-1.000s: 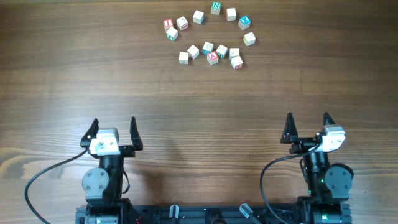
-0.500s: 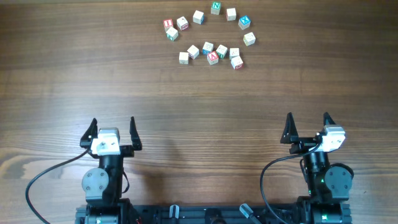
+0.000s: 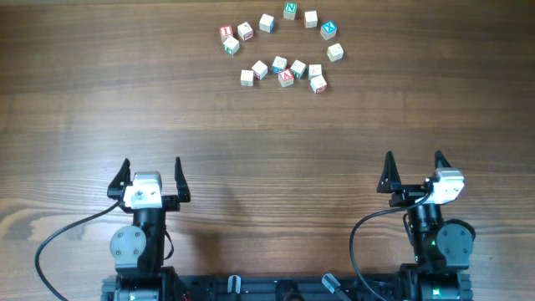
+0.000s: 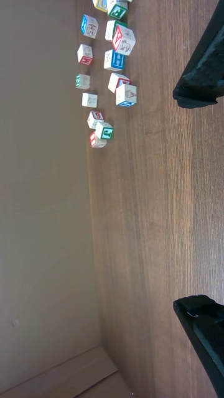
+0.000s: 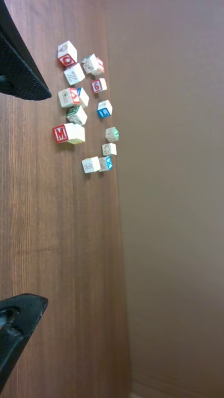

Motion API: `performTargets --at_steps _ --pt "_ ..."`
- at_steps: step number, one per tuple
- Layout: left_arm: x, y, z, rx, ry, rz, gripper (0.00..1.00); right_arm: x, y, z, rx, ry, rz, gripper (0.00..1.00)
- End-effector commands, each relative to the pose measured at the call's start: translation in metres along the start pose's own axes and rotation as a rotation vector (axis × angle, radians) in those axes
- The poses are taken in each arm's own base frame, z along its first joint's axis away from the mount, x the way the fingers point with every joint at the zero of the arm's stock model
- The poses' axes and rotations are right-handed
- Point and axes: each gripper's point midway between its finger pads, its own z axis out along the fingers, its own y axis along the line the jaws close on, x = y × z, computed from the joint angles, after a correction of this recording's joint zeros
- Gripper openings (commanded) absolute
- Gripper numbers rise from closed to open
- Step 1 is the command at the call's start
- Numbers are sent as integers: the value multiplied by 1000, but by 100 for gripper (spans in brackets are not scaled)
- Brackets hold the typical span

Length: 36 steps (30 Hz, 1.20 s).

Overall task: Form a circle
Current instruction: 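Raise the left arm and reach toward the block cluster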

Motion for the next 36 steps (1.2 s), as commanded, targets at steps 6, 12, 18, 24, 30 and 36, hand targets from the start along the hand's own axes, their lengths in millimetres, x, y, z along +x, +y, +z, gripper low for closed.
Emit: performTargets --at_steps 6,12,18,24,30,36 --pt "-1 -24 -1 141 -14 -86 100 -3 3 -1 -15 -14 -10 100" --pt "-7 -42 -6 251 -10 -168 100 -3 3 -1 -15 -14 -10 100" --pt "-29 -45 -19 280 17 -170 100 -3 3 -1 -15 -14 -10 100" --pt "-56 -49 -27 320 40 -173 100 -3 3 -1 -15 -14 -10 100" --pt "-64 -57 -18 373 226 -201 100 -3 3 -1 -15 -14 -10 100" --pt "-67 -87 -20 564 362 -255 100 -3 3 -1 -15 -14 -10 100"
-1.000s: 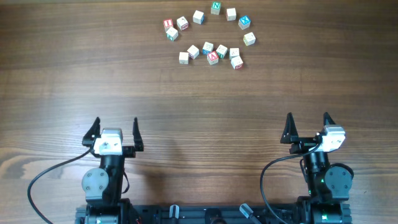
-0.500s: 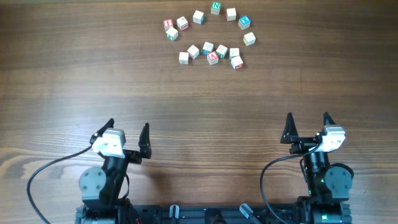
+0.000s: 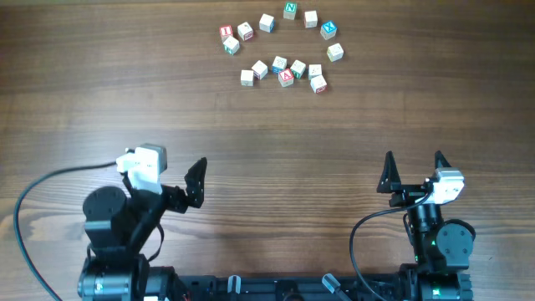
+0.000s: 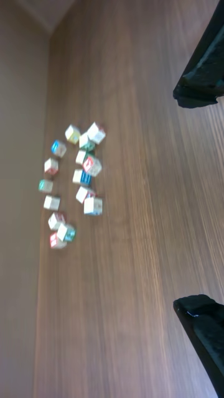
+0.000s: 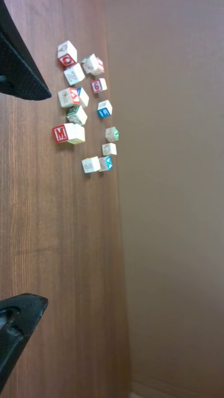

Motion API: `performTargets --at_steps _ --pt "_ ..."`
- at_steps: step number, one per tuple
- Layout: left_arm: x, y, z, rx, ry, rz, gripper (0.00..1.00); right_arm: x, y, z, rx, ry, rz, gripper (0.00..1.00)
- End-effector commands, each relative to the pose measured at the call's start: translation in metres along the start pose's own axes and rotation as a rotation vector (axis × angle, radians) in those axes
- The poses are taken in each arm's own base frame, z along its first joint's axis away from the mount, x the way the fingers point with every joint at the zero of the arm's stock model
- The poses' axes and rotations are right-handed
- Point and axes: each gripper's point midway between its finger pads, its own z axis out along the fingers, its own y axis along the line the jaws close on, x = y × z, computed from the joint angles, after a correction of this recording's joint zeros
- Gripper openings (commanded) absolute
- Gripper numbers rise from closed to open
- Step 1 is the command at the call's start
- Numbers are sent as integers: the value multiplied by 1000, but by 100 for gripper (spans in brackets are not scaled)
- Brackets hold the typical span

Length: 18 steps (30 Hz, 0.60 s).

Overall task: Form a circle
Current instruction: 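Raise the left arm and reach toward the block cluster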

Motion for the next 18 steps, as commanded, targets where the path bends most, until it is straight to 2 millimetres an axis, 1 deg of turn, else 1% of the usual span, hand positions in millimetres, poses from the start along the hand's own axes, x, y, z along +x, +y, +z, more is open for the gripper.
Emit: performTargets --at_steps 1,4,18 --pt "2 -35 2 215 60 -29 100 -3 3 -1 -15 -13 -10 100" --pt "8 -69 -6 438 103 -51 100 -3 3 -1 -15 -14 -10 100" --pt "8 -69 -5 435 106 -58 100 -3 3 -1 -15 -13 -10 100"
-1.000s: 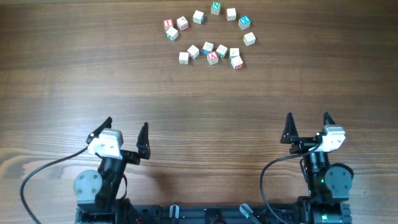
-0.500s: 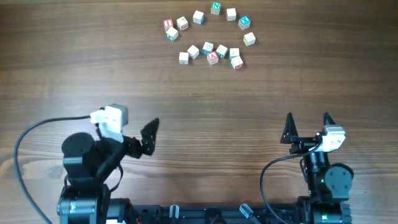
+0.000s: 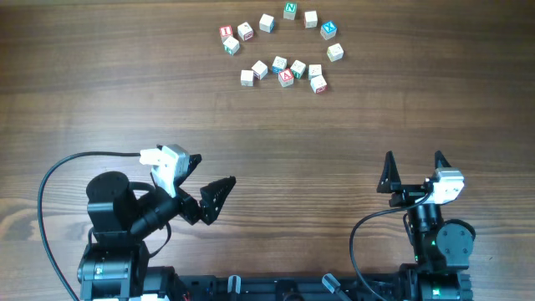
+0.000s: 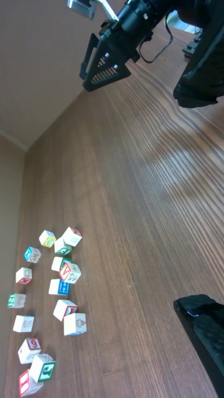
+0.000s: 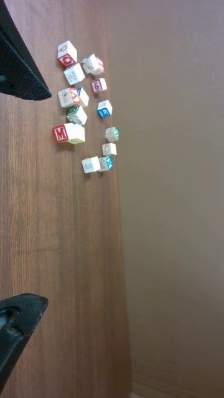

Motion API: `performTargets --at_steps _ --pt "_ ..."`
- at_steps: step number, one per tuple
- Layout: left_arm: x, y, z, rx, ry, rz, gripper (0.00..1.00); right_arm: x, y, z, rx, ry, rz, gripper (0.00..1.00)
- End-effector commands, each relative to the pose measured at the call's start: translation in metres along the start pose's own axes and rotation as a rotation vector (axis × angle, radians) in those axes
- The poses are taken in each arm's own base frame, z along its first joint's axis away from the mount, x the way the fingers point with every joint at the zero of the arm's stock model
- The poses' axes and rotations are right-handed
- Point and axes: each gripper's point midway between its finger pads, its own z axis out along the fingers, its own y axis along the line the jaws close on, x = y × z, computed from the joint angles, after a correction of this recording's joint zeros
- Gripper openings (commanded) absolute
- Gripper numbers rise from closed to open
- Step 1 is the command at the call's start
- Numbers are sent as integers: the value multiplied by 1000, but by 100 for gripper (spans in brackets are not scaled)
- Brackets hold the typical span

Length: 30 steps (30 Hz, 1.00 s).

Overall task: Form a circle
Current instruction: 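Raise the left arm and reach toward the block cluster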

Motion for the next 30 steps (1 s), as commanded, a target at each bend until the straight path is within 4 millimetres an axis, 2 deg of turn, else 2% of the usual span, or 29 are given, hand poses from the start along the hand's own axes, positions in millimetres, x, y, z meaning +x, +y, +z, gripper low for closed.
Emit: performTargets --at_steps 1,11,14,17,25,30 --pt "-5 -3 -1 7 -8 -4 100 -3 3 -1 -15 -14 -10 100" --pt "-3 30 1 -159 2 -43 100 -3 3 -1 -15 -14 -10 100" --pt "-1 34 4 -166 21 -67 94 -3 3 -1 -15 -14 -10 100" --pt "-8 33 3 -167 28 -72 93 -3 3 -1 -15 -14 -10 100" --pt "-43 32 5 -168 37 -81 96 -3 3 -1 -15 -14 -10 100" --pt "-50 39 13 -175 112 -162 96 -3 3 -1 -15 -13 -11 100"
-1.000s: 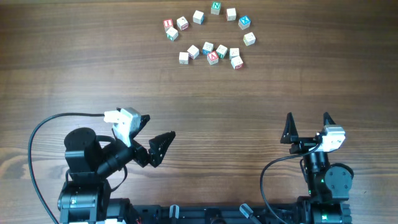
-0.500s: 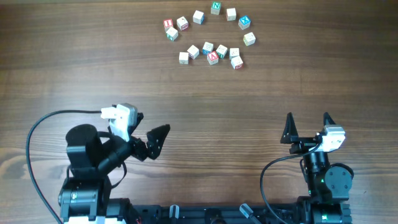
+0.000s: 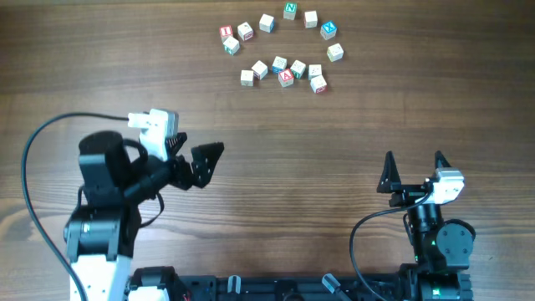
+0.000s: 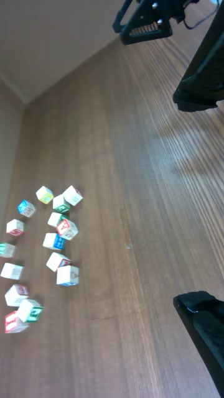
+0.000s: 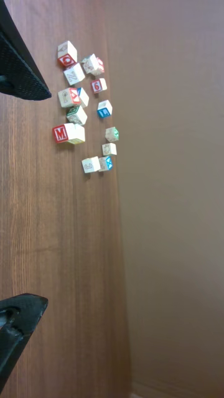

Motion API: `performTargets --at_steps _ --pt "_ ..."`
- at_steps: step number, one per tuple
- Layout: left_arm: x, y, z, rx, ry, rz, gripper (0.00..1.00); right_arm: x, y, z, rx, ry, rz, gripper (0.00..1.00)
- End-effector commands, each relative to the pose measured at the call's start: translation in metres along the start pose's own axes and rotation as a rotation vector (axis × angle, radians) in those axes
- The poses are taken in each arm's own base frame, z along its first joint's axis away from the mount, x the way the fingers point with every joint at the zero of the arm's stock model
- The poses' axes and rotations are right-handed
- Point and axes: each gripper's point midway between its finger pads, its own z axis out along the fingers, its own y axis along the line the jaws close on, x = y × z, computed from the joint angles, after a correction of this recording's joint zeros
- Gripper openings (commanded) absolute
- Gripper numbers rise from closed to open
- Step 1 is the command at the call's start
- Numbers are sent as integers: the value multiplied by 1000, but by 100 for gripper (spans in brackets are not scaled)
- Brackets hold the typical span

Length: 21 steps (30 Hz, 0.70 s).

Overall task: Form a circle
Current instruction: 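Raise the left arm and reach toward the block cluster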

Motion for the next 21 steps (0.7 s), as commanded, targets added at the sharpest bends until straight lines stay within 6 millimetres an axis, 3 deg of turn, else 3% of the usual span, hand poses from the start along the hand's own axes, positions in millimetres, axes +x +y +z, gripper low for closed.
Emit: performTargets --at_steps 1,3,11,16,21 --pt "-13 -1 2 -4 34 -38 96 -3 3 -1 -15 -14 -10 100" --pt "-17 -2 7 0 44 -30 100 -3 3 -1 -15 -14 -10 100" --pt "-17 -12 24 -61 57 -71 100 -3 3 -1 -15 -14 -11 100" --pt "-28 2 37 -194 54 -93 100 -3 3 -1 -16 -14 -10 100" --pt "-45 25 71 -289 119 -7 100 -3 4 -1 -19 -14 -10 100"
